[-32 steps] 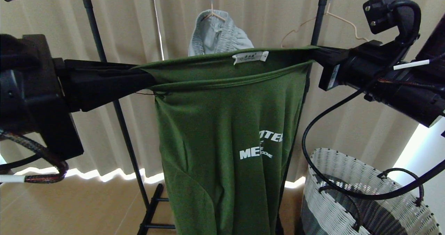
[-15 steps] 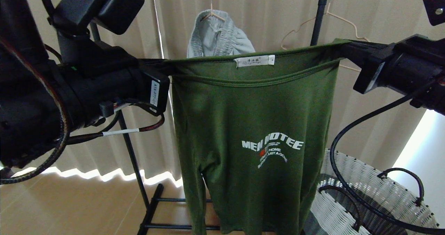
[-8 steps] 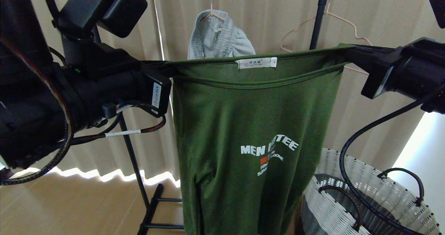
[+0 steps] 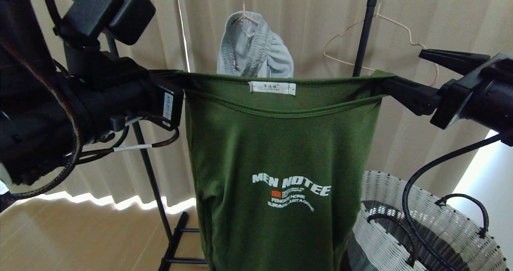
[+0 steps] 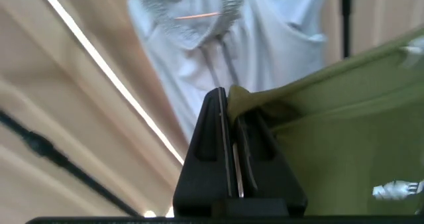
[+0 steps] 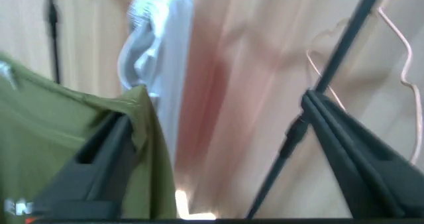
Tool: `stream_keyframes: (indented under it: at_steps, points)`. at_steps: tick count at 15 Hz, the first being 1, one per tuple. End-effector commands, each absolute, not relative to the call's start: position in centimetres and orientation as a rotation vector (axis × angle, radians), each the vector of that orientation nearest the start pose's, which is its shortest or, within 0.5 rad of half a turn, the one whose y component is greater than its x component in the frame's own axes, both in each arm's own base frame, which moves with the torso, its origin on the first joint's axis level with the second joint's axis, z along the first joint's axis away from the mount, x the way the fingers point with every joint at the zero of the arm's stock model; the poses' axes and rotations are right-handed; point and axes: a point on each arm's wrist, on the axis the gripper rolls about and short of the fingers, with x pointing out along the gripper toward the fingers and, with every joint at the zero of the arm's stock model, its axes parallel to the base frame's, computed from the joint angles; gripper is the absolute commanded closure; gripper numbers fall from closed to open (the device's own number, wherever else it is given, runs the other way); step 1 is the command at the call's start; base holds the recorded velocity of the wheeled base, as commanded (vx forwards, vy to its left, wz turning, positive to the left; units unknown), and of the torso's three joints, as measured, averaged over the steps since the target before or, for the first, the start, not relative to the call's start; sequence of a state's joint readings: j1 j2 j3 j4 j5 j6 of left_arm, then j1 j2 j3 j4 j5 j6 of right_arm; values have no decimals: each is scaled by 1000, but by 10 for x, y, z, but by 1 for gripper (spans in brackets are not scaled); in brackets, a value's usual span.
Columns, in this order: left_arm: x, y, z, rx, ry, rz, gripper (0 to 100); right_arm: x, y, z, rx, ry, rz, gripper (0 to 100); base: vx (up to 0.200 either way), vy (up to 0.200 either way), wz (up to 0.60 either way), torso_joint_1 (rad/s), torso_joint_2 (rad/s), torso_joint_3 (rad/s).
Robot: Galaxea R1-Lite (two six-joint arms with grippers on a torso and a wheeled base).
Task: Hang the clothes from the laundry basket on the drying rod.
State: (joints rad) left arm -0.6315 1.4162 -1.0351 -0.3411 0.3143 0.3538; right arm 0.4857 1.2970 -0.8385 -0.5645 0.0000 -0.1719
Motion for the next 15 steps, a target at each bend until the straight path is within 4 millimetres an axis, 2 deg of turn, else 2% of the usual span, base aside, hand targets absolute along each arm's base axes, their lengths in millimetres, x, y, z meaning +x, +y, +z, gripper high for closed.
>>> stream_keyframes:
  at_steps: [1,5,7,15]
  points:
    - [215,-123,301,361,-20,-233,100,173,93,288,-144,-160,557,0,0,0,0,0,0,0]
    - [216,-122,297,361,-1,-202,100,169,93,284,-147,-159,628,0,0,0,0,0,0,0]
    - [216,-122,297,360,-3,-197,100,169,92,276,-154,-131,617,0,0,0,0,0,0,0]
    - [221,-124,296,371,5,-175,100,160,87,266,-155,-111,627,0,0,0,0,0,0,0]
